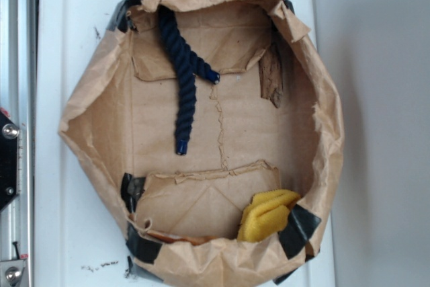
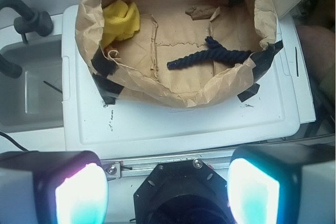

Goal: Grab the blue rope.

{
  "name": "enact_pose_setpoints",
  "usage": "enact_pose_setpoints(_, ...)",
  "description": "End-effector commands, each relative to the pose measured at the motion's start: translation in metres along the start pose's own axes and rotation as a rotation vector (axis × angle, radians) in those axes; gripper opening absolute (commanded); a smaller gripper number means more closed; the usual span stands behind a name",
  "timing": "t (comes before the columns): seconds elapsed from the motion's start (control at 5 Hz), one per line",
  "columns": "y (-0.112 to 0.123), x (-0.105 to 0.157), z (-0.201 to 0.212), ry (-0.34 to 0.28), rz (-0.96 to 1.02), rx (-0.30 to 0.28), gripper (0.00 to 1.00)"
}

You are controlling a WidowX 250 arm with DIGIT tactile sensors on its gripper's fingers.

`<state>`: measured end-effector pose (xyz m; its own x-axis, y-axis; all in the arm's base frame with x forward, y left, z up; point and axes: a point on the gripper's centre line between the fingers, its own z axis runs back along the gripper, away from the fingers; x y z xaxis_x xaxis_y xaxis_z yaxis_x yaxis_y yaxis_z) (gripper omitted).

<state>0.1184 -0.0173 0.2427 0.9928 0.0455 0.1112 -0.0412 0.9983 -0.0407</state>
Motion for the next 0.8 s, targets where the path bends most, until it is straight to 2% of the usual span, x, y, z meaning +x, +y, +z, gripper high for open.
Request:
enact_pose_setpoints(0.0,0.0,0.0,0.0,0.0,0.0,0.0,1.0)
enact_pose_setpoints(0.2,-0.008,0.05,0.003,-0.027,0.1,-0.121,1.0)
enact_pose_setpoints(0.4,-0.007,0.091,-0.004,-0.041,0.262,-0.194,1.0)
enact_pose_setpoints(0.6,0.004,0.114,-0.026,-0.052,0.522,-0.246,1.0)
